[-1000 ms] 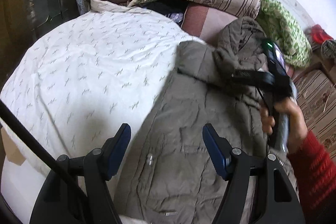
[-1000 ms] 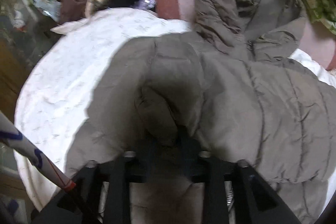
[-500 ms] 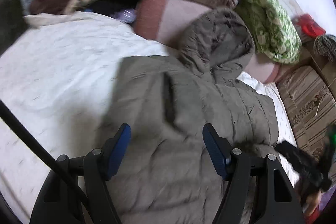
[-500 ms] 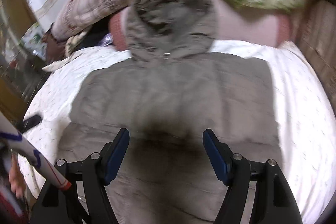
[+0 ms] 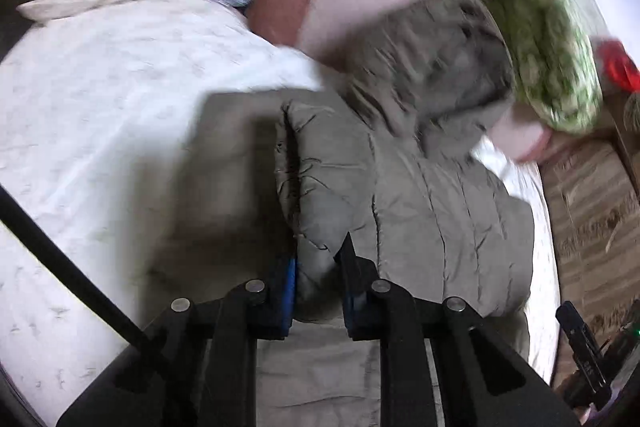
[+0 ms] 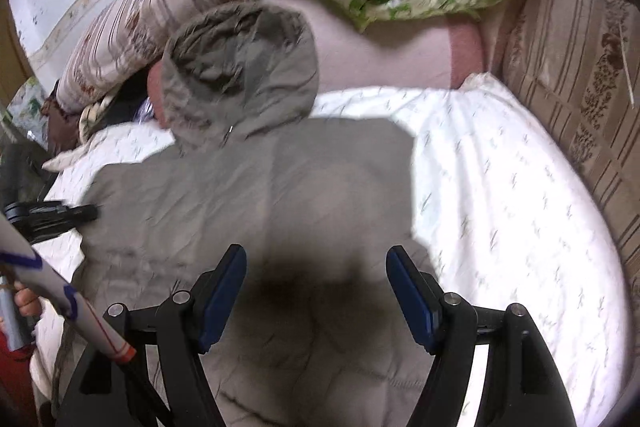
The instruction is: Fold large clothes
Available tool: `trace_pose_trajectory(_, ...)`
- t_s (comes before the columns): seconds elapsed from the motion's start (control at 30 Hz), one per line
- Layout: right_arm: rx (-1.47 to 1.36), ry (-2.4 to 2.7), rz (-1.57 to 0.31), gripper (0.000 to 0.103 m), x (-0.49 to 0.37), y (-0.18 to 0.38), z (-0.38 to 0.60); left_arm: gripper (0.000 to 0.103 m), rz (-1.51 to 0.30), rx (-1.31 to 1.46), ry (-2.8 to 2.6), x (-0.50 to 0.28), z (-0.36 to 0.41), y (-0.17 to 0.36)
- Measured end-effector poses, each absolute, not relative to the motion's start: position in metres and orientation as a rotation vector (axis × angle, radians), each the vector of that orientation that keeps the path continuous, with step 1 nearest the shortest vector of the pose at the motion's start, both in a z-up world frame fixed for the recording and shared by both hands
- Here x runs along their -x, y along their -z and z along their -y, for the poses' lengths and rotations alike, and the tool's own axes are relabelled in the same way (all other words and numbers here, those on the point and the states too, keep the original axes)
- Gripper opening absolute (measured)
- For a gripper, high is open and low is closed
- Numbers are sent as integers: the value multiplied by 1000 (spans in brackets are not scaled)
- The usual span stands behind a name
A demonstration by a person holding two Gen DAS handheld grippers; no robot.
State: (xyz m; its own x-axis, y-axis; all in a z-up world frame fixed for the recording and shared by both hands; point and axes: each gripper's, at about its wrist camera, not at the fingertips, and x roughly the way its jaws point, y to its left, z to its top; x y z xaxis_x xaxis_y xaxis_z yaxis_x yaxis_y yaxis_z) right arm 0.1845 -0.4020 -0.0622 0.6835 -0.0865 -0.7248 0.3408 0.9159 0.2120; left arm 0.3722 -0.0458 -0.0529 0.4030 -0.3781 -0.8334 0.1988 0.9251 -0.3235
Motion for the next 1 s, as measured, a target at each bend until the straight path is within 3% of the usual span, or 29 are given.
trace_pose_trajectory(0.27,-299,318,-872,77,-243,104,404,25,-1161,109,284,-390,51,111)
trace_pose_trajectory(0.43,-310,366,-946,79,-267,141,407,40,-1115,20,240,-391,66,111)
trace_pose_trajectory(0.57,-283,381,-957,85,-270,141,410,41,-1090,-31,220,-372,58,84)
trace_pose_trajectory(0.7,-307,383,-896,85,-237,103,412,58,-995,-109,183,-332,35,53)
trace_pose_trajectory(0.83,-290,342,-888,85,-187,79,398,60,-956,-175,134,-282,2,48)
trace_pose_trajectory(1.0,-247,277,-983,85,-121,96,361,60,-1042,-132,154,-234,-37,79)
